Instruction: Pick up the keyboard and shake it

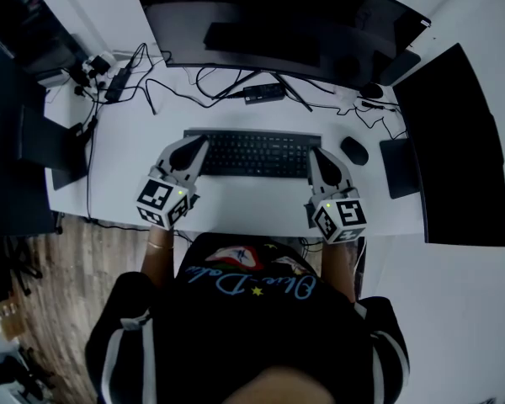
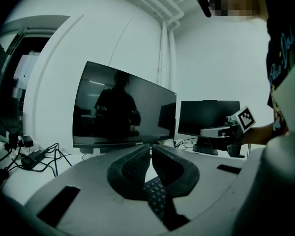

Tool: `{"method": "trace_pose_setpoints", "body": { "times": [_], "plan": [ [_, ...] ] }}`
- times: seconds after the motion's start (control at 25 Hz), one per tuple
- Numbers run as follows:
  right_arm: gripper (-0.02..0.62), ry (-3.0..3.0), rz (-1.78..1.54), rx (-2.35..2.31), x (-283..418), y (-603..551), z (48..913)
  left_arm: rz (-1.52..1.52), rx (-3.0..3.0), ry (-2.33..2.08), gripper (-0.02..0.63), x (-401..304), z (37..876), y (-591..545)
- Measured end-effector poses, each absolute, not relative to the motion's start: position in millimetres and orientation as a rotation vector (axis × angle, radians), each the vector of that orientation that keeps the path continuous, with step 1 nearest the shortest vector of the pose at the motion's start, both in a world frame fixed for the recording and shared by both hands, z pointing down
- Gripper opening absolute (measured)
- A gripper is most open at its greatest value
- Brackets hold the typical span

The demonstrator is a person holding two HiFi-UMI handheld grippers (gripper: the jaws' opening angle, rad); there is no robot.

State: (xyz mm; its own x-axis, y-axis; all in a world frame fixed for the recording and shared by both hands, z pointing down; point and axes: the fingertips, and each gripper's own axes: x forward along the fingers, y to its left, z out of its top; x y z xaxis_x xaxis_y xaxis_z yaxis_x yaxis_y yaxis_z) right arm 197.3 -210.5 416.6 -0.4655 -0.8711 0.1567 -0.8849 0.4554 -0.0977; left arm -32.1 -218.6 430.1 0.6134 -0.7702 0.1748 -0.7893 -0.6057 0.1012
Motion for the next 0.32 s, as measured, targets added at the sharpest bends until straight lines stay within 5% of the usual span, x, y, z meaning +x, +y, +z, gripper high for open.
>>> {"method": "trace_pose_setpoints", "body": {
  "times": [0.32],
  "plan": [
    [0.000, -2.619, 0.251, 1.576, 196.5, -208.9, 413.2, 0.171, 2.663, -1.300, 0.014, -30.4, 430.0, -218.2]
  ]
}}
